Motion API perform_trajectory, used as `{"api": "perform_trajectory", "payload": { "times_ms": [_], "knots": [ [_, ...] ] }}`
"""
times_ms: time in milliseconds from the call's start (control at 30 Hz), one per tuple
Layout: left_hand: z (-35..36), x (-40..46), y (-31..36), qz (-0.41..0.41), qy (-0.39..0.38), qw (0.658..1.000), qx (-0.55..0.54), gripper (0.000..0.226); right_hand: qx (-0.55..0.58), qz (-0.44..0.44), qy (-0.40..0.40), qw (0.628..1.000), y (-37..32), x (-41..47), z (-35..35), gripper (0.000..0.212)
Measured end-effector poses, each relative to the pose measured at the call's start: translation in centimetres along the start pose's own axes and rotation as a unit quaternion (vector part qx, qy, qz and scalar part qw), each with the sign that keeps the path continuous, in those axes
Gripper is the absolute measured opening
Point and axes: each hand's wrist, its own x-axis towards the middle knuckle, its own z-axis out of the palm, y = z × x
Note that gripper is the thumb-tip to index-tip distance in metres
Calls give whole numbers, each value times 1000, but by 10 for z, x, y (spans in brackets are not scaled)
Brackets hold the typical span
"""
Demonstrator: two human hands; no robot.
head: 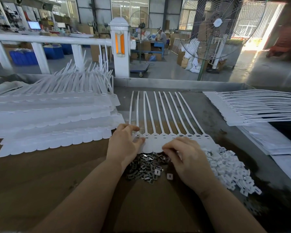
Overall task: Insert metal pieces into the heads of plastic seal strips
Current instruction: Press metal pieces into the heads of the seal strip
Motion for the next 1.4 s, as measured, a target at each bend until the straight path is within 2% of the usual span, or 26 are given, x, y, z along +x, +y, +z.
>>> {"api": "perform_trajectory", "payload": {
  "times_ms": [67, 167, 400, 600, 767, 867, 967, 1133, 1400],
  "knots": [
    [0, 0, 0, 5, 0, 1000, -5, 32, -45, 20, 56, 997, 2, 0, 0, 10],
    [0, 1, -1, 11, 6, 1000, -18, 31, -101, 62, 81, 990, 4, -1, 2, 16],
    [-2, 0, -1, 15, 27, 999, -44, 31, -133, 98, 4, 986, 7, -2, 3, 15],
    [-3, 0, -3, 11, 41, 997, -62, 31, -114, 65, -4, 991, 5, -1, 2, 11],
    [-3, 1, -2, 9, 33, 998, -62, 28, -77, 72, 6, 994, 5, -1, 2, 11],
    [-3, 1, -3, 9, 32, 998, -62, 27, -16, 26, -27, 999, 1, 0, 0, 13],
    [-3, 1, -4, 9, 34, 998, -61, 26, 36, -13, -93, 995, -5, 1, -3, 8],
    [-2, 2, -4, 10, 35, 998, -60, 24, 48, -27, -172, 984, -6, 1, -5, 9],
    [0, 3, -5, 6, 33, 997, -62, 21, 77, -14, -167, 983, -6, 1, -4, 6]
  ]
}}
